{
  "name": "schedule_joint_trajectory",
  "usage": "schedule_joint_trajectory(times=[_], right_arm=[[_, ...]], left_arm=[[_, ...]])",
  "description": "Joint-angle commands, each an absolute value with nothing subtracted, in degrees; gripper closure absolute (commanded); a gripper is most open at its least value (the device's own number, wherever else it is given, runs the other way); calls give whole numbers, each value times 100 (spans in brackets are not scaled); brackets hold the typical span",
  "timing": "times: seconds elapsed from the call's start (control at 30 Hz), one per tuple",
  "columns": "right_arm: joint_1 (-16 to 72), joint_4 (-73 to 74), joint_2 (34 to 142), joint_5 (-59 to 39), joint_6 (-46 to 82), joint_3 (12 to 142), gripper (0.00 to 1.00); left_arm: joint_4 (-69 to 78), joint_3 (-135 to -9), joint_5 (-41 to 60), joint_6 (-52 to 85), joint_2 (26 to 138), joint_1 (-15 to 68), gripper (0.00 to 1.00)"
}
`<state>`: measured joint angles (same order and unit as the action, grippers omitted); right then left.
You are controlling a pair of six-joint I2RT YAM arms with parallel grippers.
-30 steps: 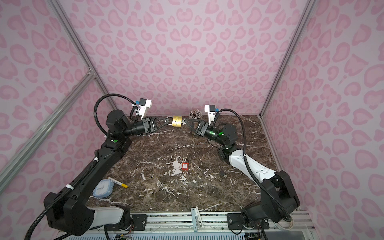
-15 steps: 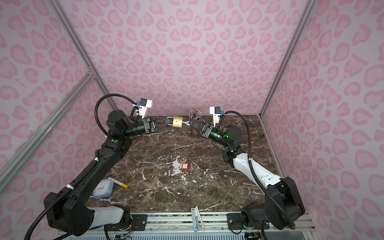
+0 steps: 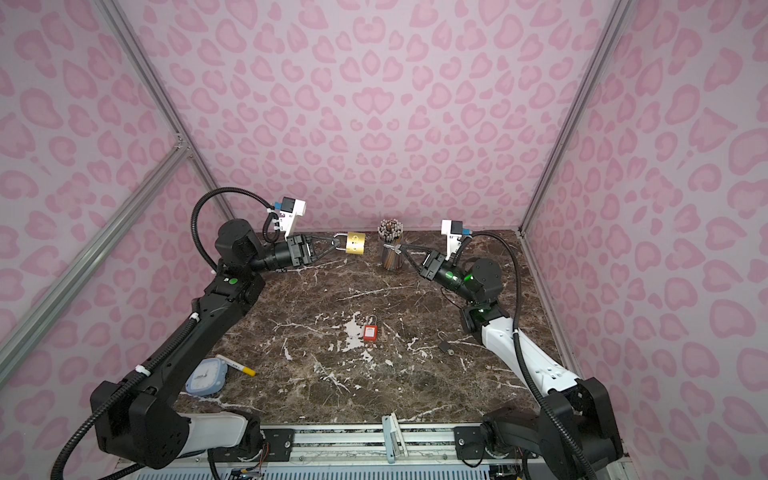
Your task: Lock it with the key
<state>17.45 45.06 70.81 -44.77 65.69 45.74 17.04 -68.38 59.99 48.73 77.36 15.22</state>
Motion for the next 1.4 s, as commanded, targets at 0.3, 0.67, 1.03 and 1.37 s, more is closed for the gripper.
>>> schedule_joint_trajectory(times=[0.3,0.67,1.03,1.37], right_arm=[[1072,3385,6099,-3953,6355,3506,100],[506,1796,4928,-3575,6004,2677,100],[501,1155,3846,-3319,6371,1633,100],[494,848,3172,-3226,6748,1000,100]], left_arm=[[-1814,-7164,5147,1993,9195,2314,97],[-3415,-8136,4324,900,10708,3146,97],[-4208,-9078,4224,289,11974,3664,97],[-4776,-9722,4109,-97,12726,3770,97]])
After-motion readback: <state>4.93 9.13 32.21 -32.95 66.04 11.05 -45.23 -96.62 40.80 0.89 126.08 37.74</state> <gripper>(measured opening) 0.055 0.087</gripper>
